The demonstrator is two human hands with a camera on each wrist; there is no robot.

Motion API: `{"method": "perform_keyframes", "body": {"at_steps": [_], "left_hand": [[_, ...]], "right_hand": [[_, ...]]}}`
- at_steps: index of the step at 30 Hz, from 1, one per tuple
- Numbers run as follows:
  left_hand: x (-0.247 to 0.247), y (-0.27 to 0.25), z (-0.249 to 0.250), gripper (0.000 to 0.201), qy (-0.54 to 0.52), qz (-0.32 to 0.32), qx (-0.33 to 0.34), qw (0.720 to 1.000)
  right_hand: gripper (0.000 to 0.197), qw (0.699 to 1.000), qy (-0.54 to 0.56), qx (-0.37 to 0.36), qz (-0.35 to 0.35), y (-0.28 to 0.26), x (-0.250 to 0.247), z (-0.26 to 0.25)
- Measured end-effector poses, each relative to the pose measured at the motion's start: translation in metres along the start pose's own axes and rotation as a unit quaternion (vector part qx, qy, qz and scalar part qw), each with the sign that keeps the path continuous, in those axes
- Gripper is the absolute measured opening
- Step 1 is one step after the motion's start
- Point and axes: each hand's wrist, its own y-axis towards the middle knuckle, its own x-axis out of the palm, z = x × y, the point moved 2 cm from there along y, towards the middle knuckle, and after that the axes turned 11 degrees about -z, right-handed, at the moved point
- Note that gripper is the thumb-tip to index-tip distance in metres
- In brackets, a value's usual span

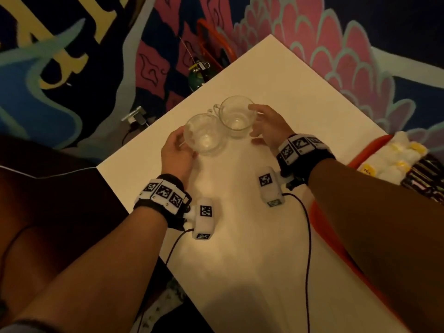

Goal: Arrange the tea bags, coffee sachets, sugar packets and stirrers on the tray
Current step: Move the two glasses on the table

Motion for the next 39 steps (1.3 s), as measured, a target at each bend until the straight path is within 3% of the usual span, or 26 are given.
{"method": "perform_keyframes", "body": {"at_steps": [8, 14, 21, 26, 33, 39], "left_hand": [[-0.02, -0.003, -0.006, 0.03, -0.051, 0.078, -0.005, 0.996], [-0.026, 0.005, 0.019, 0.041, -0.048, -0.049, -0.034, 0.997], [-0.038, -0.005, 0.008, 0.055, -0.037, -0.019, -0.043, 0.998], [-0.046, -0.008, 0.008, 0.034, 0.011, -0.045, -0.028, 0.999], [-0.051, -0.027, -0.009, 0.017, -0.051, -0.041, -0.043, 0.997], [-0.039, -0.058, -0.028, 0.018, -0.097, -0.056, -0.065, 0.992]], "right_hand": [[0.03, 0.999, 0.014, -0.003, 0.051, 0.003, -0.009, 0.019], [0.043, 0.998, 0.058, -0.029, 0.026, 0.001, -0.002, 0.015], [0.048, 0.998, 0.002, -0.014, 0.063, -0.005, -0.008, 0.024], [0.056, 0.994, -0.097, -0.04, 0.039, -0.004, -0.009, 0.011], [0.026, 0.983, -0.171, -0.034, 0.057, -0.02, -0.003, 0.02], [0.013, 0.994, -0.1, -0.01, 0.048, -0.045, 0.011, 0.042]]}}
